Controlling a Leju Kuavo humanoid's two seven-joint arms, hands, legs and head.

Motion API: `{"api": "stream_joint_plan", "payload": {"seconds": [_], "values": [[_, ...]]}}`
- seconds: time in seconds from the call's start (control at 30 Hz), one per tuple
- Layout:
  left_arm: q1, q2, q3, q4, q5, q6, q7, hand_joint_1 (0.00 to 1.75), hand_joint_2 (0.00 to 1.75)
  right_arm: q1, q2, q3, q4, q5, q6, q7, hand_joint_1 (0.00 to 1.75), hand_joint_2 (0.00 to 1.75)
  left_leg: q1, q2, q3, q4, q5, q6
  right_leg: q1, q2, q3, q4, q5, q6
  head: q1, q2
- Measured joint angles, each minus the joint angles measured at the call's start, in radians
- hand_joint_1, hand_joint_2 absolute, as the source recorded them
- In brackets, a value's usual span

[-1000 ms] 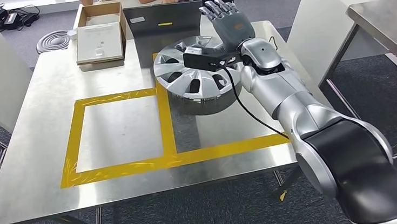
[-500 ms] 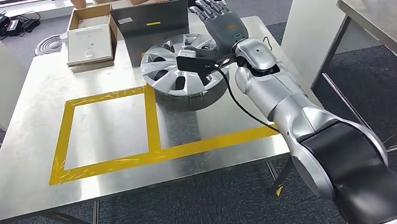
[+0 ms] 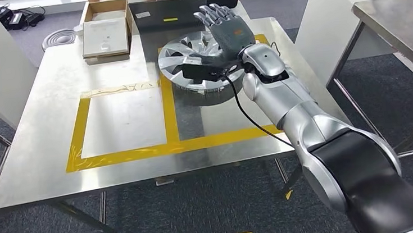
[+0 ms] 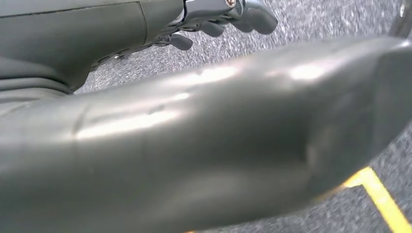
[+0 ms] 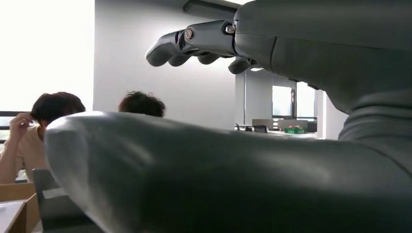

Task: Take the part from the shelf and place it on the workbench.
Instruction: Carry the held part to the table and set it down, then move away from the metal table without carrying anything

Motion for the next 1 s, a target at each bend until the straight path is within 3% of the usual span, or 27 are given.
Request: {"api": "stream_joint_plan", "payload": {"seconds": [0.07, 0.1, 0.13, 0.2, 0.27, 0.33, 0.37, 0.43, 0.5, 0.53, 0.6, 0.63, 0.67, 0.73, 0.77, 0.83, 0.87, 0.9, 0.93, 1.0], "values": [[-0.001, 0.001, -0.013, 0.000, -0.015, -0.008, 0.010, 0.00, 0.00, 0.015, -0.006, 0.000, 0.000, -0.013, 0.001, -0.018, 0.00, 0.00, -0.001, 0.001, -0.038, 0.002, 0.029, 0.004, 0.000, 0.000, -0.013, 0.117, -0.054, 0.003, 0.000, 0.000], [-0.002, 0.002, -0.021, 0.000, -0.024, -0.012, 0.016, 0.00, 0.00, 0.022, -0.010, 0.000, 0.000, -0.019, 0.001, -0.027, 0.00, 0.00, -0.002, 0.002, -0.061, 0.003, 0.046, 0.004, 0.001, 0.000, 0.003, 0.145, -0.065, 0.002, 0.000, 0.000], [-0.003, 0.003, -0.029, 0.000, -0.033, -0.014, 0.024, 0.00, 0.00, 0.027, -0.012, 0.000, 0.000, -0.022, 0.002, -0.033, 0.00, 0.00, -0.003, 0.002, -0.082, 0.005, 0.061, 0.003, 0.002, 0.000, 0.042, 0.125, -0.055, -0.002, 0.000, 0.000], [-0.006, 0.004, -0.039, 0.000, -0.044, -0.016, 0.034, 0.00, 0.00, 0.023, -0.012, 0.000, -0.001, -0.025, 0.001, -0.037, 0.00, 0.00, -0.004, 0.003, -0.098, 0.006, 0.078, -0.005, 0.010, 0.000, 0.136, -0.013, -0.043, -0.015, 0.000, 0.000], [-0.010, 0.005, -0.047, 0.000, -0.054, -0.017, 0.045, 0.00, 0.00, 0.019, -0.012, 0.000, -0.002, -0.032, -0.001, -0.049, 0.00, 0.00, -0.002, 0.005, -0.101, 0.001, 0.093, -0.017, 0.019, 0.000, 0.171, -0.076, -0.053, -0.024, 0.002, 0.000], [-0.012, 0.006, -0.056, 0.000, -0.060, -0.017, 0.054, 0.00, 0.00, 0.019, -0.012, 0.000, -0.002, -0.037, -0.002, -0.065, 0.00, 0.00, -0.001, 0.004, -0.103, -0.004, 0.103, -0.030, 0.019, -0.002, 0.164, -0.086, -0.035, -0.034, 0.005, 0.000], [-0.012, 0.008, -0.059, 0.000, -0.062, -0.017, 0.057, 0.00, 0.00, 0.020, -0.012, 0.000, -0.002, -0.039, -0.002, -0.071, 0.00, 0.00, -0.001, 0.003, -0.109, 0.002, 0.092, -0.035, 0.016, -0.005, 0.159, -0.090, -0.024, -0.041, 0.004, 0.000], [-0.012, 0.013, -0.062, 0.000, -0.065, -0.017, 0.062, 0.00, 0.00, 0.021, -0.010, 0.000, -0.001, -0.042, -0.003, -0.078, 0.00, 0.00, 0.001, 0.001, -0.132, 0.068, 0.018, -0.044, 0.009, -0.009, 0.141, -0.098, 0.000, -0.053, 0.002, 0.000], [-0.011, 0.016, -0.066, 0.000, -0.069, -0.017, 0.065, 0.00, 0.00, 0.025, -0.009, 0.000, 0.001, -0.044, -0.005, -0.080, 0.00, 0.00, 0.002, 0.001, -0.163, 0.193, -0.068, -0.054, 0.008, -0.009, 0.114, -0.097, 0.022, -0.057, 0.001, 0.000], [-0.010, 0.018, -0.068, 0.000, -0.071, -0.017, 0.067, 0.00, 0.00, 0.029, -0.009, 0.000, 0.004, -0.046, -0.006, -0.080, 0.00, 0.00, 0.003, 0.001, -0.169, 0.245, -0.084, -0.058, 0.007, -0.009, 0.098, -0.096, 0.033, -0.055, 0.001, 0.000], [-0.008, 0.021, -0.072, 0.000, -0.075, -0.017, 0.071, 0.00, 0.00, 0.037, -0.010, 0.000, 0.007, -0.049, -0.008, -0.081, 0.00, 0.00, 0.006, 0.002, -0.141, 0.261, -0.053, -0.065, 0.004, -0.010, 0.068, -0.091, 0.054, -0.049, 0.001, 0.000], [-0.008, 0.023, -0.075, 0.000, -0.077, -0.017, 0.072, 0.00, 0.00, 0.040, -0.010, 0.000, 0.009, -0.050, -0.008, -0.083, 0.00, 0.00, 0.009, 0.002, -0.102, 0.219, -0.027, -0.068, 0.001, -0.010, 0.052, -0.087, 0.063, -0.043, 0.001, 0.000], [-0.008, 0.024, -0.078, 0.000, -0.080, -0.019, 0.074, 0.00, 0.00, 0.041, -0.010, 0.000, 0.009, -0.050, -0.008, -0.084, 0.00, 0.00, 0.011, 0.001, -0.056, 0.158, -0.021, -0.073, -0.001, -0.010, 0.038, -0.081, 0.071, -0.037, 0.001, 0.000], [-0.009, 0.026, -0.085, 0.000, -0.086, -0.024, 0.079, 0.00, 0.00, 0.042, -0.012, 0.000, 0.011, -0.050, -0.008, -0.083, 0.00, 0.00, 0.009, -0.002, 0.015, 0.051, -0.037, -0.065, -0.001, -0.010, 0.017, -0.071, 0.087, -0.022, 0.001, 0.000], [-0.009, 0.026, -0.087, 0.000, -0.089, -0.027, 0.081, 0.00, 0.00, 0.042, -0.013, 0.000, 0.012, -0.050, -0.009, -0.082, 0.00, 0.00, 0.005, -0.004, 0.025, 0.028, -0.050, -0.057, 0.000, -0.009, 0.012, -0.070, 0.096, -0.016, 0.002, 0.000], [-0.007, 0.027, -0.090, 0.000, -0.093, -0.030, 0.087, 0.00, 0.00, 0.048, -0.016, 0.000, 0.015, -0.051, -0.010, -0.079, 0.00, 0.00, 0.003, -0.004, 0.016, 0.024, -0.039, -0.031, -0.002, -0.009, 0.007, -0.073, 0.111, -0.005, 0.002, 0.000], [-0.006, 0.027, -0.090, 0.000, -0.094, -0.031, 0.090, 0.00, 0.00, 0.053, -0.018, 0.000, 0.017, -0.051, -0.011, -0.078, 0.00, 0.00, 0.002, -0.003, 0.008, 0.024, -0.030, -0.020, -0.004, -0.008, 0.002, -0.067, 0.102, 0.000, 0.003, 0.000], [-0.005, 0.028, -0.091, 0.000, -0.095, -0.033, 0.093, 0.00, 0.00, 0.057, -0.020, 0.000, 0.019, -0.051, -0.009, -0.077, 0.00, 0.00, 0.003, -0.001, -0.002, 0.023, -0.019, -0.009, -0.005, -0.008, -0.007, -0.044, 0.074, 0.004, 0.003, 0.000], [-0.005, 0.028, -0.092, 0.000, -0.095, -0.035, 0.096, 0.00, 0.00, 0.060, -0.022, 0.000, 0.021, -0.050, -0.003, -0.077, 0.00, 0.00, 0.003, 0.000, -0.015, 0.021, -0.007, 0.000, -0.006, -0.007, -0.022, -0.001, 0.029, 0.008, 0.004, 0.000], [-0.004, 0.028, -0.093, 0.000, -0.093, -0.039, 0.104, 0.00, 0.00, 0.063, -0.024, 0.001, 0.027, -0.042, 0.024, -0.076, 0.00, 0.00, 0.000, 0.001, -0.046, 0.022, 0.018, 0.008, -0.005, -0.006, -0.057, 0.131, -0.071, 0.011, 0.005, 0.000]]}}
